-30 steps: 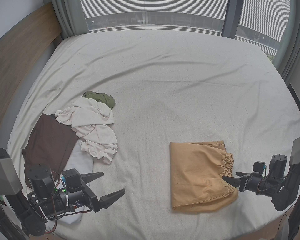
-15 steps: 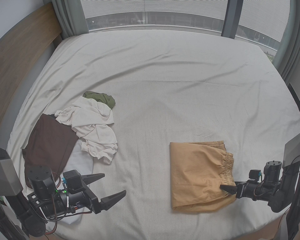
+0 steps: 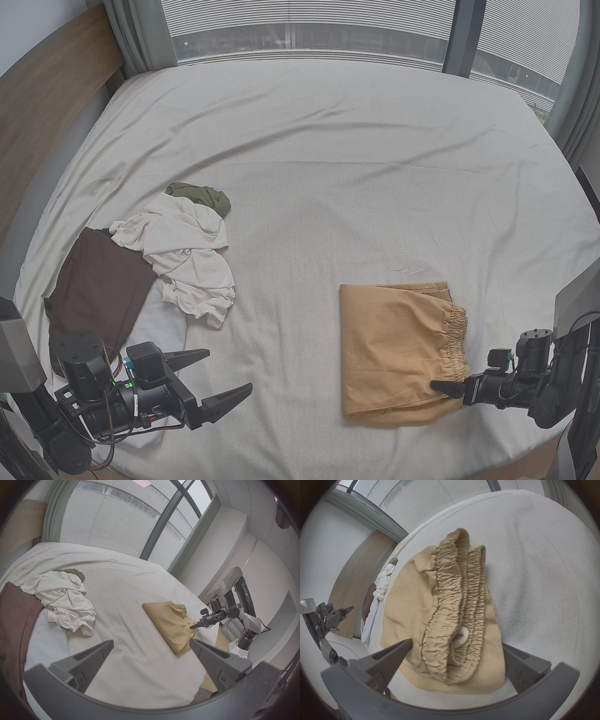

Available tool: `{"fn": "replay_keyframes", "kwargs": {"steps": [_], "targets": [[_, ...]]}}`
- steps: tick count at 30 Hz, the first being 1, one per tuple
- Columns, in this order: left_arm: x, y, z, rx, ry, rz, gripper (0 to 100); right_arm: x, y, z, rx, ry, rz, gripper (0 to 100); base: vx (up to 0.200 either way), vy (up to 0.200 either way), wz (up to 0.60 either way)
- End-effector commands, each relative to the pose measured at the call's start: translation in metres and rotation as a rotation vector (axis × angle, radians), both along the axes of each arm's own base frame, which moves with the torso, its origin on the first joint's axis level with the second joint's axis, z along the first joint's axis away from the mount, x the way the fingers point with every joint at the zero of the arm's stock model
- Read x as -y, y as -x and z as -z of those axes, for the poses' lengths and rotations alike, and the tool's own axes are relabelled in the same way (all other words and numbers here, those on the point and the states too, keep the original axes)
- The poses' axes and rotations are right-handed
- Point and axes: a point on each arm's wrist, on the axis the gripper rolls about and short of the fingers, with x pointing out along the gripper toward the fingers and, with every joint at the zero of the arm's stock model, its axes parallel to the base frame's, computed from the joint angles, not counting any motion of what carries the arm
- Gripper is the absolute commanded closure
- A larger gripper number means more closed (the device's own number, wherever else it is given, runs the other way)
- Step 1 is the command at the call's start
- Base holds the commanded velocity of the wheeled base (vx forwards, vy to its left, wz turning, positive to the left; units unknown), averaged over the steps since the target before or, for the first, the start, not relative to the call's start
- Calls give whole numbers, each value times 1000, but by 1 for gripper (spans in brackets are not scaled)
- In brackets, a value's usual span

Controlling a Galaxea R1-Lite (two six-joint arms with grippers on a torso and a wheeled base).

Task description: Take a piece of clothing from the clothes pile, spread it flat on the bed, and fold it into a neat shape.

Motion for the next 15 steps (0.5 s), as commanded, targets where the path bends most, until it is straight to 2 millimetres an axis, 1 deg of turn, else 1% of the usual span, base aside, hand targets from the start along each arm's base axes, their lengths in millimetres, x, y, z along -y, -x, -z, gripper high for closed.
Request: {"fn": "replay_keyframes", "kwargs": {"steps": [1,9,10,15], "targets": [[0,0,1,-5,-3,-1,0,-3,-3,1,7,-3,-10,0,0,0,0],[1,1,1,-7,-3,3,0,-6,-7,-2,18,-23,-8,0,0,0,0],[1,1,1,-5,-3,3,0,-7,-7,-2,17,-24,-12,100,0,0,0],[1,1,1,-8,-4,3,0,-8,-7,-2,19,-27,-17,100,0,0,0]]}}
